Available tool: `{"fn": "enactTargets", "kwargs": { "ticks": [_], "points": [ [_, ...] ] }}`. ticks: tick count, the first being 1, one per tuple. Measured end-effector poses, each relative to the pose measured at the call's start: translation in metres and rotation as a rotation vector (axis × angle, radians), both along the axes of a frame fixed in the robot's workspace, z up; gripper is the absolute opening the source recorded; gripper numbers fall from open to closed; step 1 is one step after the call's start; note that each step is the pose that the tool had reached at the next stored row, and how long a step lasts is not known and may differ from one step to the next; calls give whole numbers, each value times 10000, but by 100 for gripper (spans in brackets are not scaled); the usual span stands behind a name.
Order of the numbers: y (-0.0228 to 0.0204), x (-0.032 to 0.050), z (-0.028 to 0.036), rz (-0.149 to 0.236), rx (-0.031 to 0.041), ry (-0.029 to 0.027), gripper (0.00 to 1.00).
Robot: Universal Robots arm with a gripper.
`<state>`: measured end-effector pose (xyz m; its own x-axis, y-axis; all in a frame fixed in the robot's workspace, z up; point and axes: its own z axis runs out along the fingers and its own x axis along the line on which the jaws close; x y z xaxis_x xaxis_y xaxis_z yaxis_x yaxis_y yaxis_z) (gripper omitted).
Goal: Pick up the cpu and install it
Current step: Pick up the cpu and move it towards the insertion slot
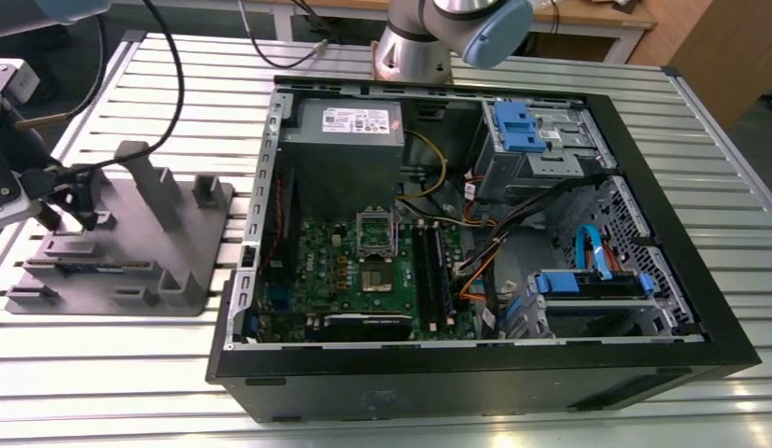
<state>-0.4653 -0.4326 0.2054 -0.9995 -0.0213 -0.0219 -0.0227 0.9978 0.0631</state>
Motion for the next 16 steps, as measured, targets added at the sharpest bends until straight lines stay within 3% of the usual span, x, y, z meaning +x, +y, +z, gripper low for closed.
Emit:
{"fn": "enactTargets", "kwargs": {
  "ticks": [16],
  "points": [
    [0,0,624,0,1,1,47]
  ]
}}
